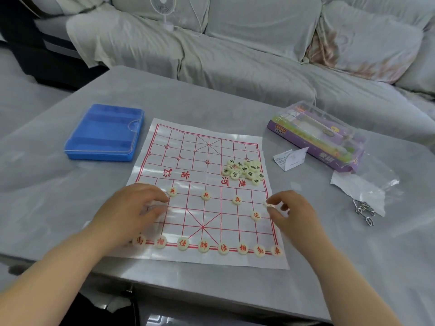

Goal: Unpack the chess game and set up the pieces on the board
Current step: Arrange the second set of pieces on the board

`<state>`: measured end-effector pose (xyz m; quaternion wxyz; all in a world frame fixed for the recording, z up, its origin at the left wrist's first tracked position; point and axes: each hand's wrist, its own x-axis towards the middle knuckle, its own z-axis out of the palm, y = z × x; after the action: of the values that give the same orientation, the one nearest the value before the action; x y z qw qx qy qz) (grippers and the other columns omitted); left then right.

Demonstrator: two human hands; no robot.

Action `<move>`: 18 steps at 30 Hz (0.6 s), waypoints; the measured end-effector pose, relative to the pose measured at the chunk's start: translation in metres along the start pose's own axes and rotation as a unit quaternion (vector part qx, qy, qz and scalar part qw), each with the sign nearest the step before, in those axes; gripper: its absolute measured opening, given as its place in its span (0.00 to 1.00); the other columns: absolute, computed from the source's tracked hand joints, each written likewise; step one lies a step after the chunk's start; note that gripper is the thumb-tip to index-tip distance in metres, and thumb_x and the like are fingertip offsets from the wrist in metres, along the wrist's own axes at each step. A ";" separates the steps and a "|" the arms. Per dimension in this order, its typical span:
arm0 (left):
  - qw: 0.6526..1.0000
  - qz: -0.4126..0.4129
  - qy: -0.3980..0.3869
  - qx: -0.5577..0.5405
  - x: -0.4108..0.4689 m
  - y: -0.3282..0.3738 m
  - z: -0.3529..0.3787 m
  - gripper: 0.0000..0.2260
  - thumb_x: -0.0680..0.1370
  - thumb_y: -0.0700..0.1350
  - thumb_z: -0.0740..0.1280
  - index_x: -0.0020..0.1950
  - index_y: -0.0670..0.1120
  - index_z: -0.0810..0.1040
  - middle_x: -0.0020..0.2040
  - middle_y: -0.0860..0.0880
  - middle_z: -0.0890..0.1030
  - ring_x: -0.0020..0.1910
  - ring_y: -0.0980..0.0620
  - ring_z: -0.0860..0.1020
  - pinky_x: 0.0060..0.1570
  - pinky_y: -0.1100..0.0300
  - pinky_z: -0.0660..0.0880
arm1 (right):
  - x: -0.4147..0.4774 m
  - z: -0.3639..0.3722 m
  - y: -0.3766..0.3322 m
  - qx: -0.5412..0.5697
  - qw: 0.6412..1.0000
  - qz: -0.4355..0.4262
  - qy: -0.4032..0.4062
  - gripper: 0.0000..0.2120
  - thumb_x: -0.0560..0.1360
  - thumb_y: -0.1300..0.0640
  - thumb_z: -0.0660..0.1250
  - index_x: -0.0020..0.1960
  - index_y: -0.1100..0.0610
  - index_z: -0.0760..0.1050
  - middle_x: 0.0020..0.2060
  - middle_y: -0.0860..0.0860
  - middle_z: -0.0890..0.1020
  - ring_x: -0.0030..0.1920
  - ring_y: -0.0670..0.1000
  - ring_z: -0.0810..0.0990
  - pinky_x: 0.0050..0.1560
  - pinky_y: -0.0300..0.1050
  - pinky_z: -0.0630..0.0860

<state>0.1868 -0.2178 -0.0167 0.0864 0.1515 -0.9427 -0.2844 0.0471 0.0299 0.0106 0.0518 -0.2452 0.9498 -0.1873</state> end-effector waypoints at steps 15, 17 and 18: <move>0.995 0.025 -0.028 0.089 0.107 -0.048 0.000 0.17 0.79 0.41 0.58 0.68 0.49 0.68 0.71 0.51 0.65 0.70 0.52 0.62 0.65 0.66 0.55 | 0.110 0.016 -0.024 -0.033 0.994 -0.072 -0.073 0.14 0.76 0.54 0.62 0.62 0.51 0.72 0.59 0.47 0.74 0.60 0.47 0.69 0.58 0.39 0.67; 0.996 0.021 -0.025 0.083 0.108 -0.054 0.002 0.18 0.79 0.42 0.58 0.68 0.49 0.68 0.71 0.52 0.65 0.70 0.52 0.62 0.65 0.64 0.55 | 0.116 0.021 -0.026 -0.036 0.993 -0.071 -0.086 0.15 0.76 0.54 0.62 0.62 0.50 0.72 0.60 0.46 0.73 0.60 0.47 0.69 0.58 0.38 0.67; 0.997 0.018 -0.022 0.075 0.108 -0.056 0.004 0.17 0.79 0.41 0.58 0.68 0.49 0.68 0.71 0.52 0.65 0.70 0.52 0.63 0.65 0.64 0.55 | 0.118 0.023 -0.027 -0.035 0.993 -0.071 -0.090 0.15 0.76 0.53 0.62 0.62 0.51 0.72 0.60 0.46 0.73 0.60 0.47 0.69 0.58 0.38 0.67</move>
<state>0.0976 -0.2968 -0.0430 0.0595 0.1342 -0.9655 -0.2149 -0.0395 -0.0570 -0.0012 0.1152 -0.3294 0.9274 -0.1344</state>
